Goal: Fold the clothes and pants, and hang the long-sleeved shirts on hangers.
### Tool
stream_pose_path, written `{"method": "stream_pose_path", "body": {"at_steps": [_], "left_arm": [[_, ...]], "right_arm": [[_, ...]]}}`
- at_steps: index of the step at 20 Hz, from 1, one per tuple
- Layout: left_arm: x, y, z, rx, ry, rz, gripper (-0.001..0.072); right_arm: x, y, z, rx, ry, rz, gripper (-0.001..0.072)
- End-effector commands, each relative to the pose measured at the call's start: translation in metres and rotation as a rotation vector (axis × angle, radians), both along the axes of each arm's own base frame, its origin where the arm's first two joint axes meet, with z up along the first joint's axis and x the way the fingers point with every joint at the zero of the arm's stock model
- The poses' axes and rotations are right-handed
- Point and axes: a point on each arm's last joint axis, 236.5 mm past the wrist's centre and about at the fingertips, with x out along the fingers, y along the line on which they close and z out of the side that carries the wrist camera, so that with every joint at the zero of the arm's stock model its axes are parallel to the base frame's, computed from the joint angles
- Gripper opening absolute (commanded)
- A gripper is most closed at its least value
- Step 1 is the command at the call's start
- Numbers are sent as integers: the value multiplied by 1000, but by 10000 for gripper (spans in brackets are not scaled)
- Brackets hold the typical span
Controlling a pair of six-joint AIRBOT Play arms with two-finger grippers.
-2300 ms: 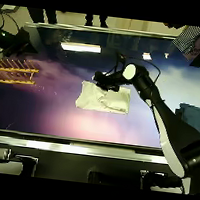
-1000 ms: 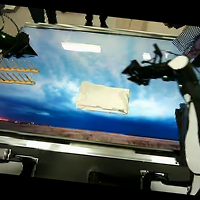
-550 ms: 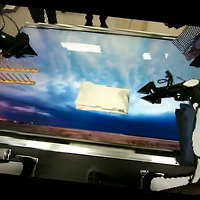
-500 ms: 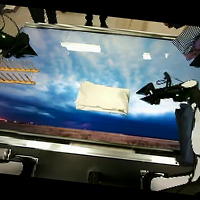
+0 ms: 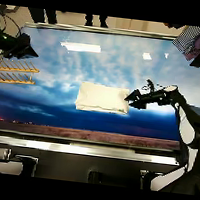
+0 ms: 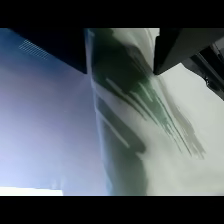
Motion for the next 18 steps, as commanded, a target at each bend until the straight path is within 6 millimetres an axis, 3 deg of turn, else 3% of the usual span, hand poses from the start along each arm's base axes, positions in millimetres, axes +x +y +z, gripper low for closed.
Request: {"method": "stream_pose_path", "body": {"at_steps": [1,2,4,6,9,13,18], "left_arm": [[2,1,-4,-1,8,1,18],[2,1,-4,-1,9,1,19],[2,1,-4,0,8,1,18],[2,1,-4,-1,8,1,18],[2,1,-4,-1,9,1,19],[2,1,-4,-1,9,1,18],[2,1,-4,-1,9,1,18]], "right_arm": [[1,14,-3,14,-4,5,316],[4,18,2,36,-15,-1,194],[16,21,18,75,-61,-30,44],[31,19,42,94,-111,-69,32],[62,-6,84,85,-181,-155,31],[113,-79,141,53,-294,-366,31],[152,-205,192,-28,-413,-689,30]]}}
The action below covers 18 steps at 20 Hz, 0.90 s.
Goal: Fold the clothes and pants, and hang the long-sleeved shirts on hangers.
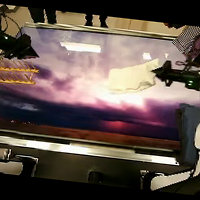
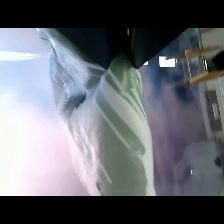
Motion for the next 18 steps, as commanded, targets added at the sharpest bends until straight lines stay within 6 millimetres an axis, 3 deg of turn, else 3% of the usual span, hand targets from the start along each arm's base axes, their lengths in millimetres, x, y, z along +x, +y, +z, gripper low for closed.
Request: {"method": "stream_pose_path", "body": {"at_steps": [1,6,9,11,14,18], "left_arm": [[0,1,0,1,0,1,18],[2,1,-4,0,8,1,18],[4,1,-7,-2,11,3,18],[7,1,-6,-3,0,9,18],[9,1,-5,-4,-7,12,19],[9,1,-5,2,-13,0,18]], "right_arm": [[22,-95,36,-48,-66,-261,30],[13,-205,56,-131,-75,-534,30],[-9,-255,58,-158,9,-701,28],[-34,-281,58,-198,99,-837,27],[-76,-304,68,-282,206,-989,27],[-106,-298,81,-274,288,-1050,28]]}}
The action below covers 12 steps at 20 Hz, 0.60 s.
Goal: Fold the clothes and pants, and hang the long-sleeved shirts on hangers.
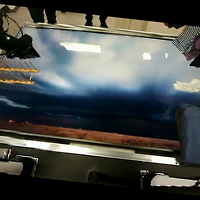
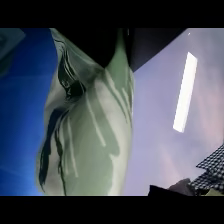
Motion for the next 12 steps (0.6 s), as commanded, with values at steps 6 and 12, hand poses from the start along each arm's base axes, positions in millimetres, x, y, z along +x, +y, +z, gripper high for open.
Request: {"method": "stream_pose_path", "body": {"at_steps": [6,12], "left_arm": [[0,0,0,7,-7,-14,18],[-1,0,0,7,-5,-15,19]], "right_arm": [[-79,6,4,38,235,-143,28],[-132,2,6,-9,411,-200,29]]}}
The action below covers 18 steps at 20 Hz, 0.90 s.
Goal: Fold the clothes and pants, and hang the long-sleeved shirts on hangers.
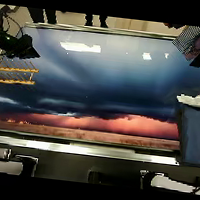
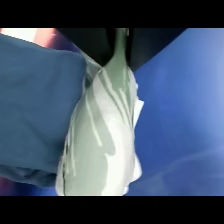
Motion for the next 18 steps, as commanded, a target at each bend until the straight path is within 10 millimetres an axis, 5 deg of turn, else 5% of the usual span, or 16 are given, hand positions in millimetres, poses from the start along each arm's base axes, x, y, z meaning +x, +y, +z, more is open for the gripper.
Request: {"method": "stream_pose_path", "body": {"at_steps": [1,7,18], "left_arm": [[-2,0,-1,1,7,-4,19],[-10,-1,-4,4,38,-20,19],[-11,-1,-4,9,37,-30,18]], "right_arm": [[-34,-1,-2,-11,124,-32,29],[-87,-1,-25,-9,384,-10,28],[-202,31,-127,-7,746,90,29]]}}
